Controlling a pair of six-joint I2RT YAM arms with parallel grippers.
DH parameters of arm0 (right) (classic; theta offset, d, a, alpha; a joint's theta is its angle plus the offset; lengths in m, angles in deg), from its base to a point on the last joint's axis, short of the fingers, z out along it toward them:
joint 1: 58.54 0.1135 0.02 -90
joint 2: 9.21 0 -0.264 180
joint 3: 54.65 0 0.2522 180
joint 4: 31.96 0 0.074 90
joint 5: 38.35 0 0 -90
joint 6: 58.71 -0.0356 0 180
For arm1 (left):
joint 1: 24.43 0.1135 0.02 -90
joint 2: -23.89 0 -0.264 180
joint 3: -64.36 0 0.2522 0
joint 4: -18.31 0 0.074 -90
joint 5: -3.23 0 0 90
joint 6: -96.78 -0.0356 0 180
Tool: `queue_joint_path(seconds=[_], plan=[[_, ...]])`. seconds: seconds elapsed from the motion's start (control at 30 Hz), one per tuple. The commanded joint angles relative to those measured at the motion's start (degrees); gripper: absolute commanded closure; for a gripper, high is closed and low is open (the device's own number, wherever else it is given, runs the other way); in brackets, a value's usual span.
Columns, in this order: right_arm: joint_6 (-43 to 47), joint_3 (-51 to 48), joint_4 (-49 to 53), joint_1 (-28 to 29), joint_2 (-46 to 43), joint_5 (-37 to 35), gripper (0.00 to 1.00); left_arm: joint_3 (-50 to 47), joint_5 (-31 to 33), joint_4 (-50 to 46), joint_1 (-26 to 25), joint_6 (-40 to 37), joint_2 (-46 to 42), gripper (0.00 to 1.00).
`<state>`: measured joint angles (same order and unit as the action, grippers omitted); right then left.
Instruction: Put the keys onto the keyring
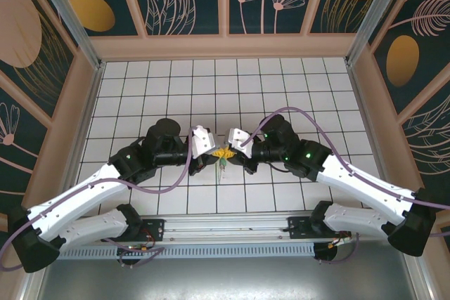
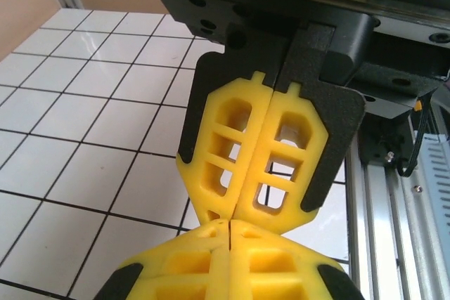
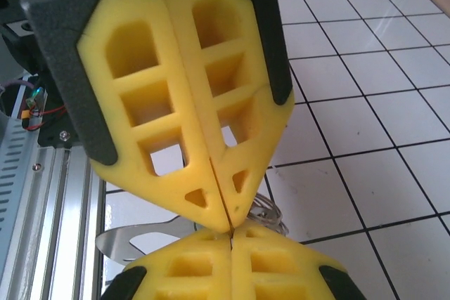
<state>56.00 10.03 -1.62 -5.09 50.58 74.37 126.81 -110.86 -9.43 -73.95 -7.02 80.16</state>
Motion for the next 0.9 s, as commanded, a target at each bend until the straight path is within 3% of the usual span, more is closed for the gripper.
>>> queue_joint_path(seconds=[0.0,0.23,0.47,0.87], plan=[[0.6,1.4,-2.15,-0.1,-1.72,2.89,1.0,0.85,-0.79,0.17,-0.05,-0.09,0.38,1.0],[-0.98,0.2,-4.52,-0.14,-3.8,3.7,1.0,-2.61,-1.65,5.32,-0.04,1.82,-3.58,1.0],[-3.92,-2.38,-8.51,-0.16,-5.87,6.89,0.89,-7.59,-4.91,15.95,-0.05,5.93,-9.98,1.0],[-6.21,-4.78,-12.89,-0.18,-6.64,12.35,0.86,-9.96,-8.06,23.25,-0.05,7.69,-10.39,1.0]])
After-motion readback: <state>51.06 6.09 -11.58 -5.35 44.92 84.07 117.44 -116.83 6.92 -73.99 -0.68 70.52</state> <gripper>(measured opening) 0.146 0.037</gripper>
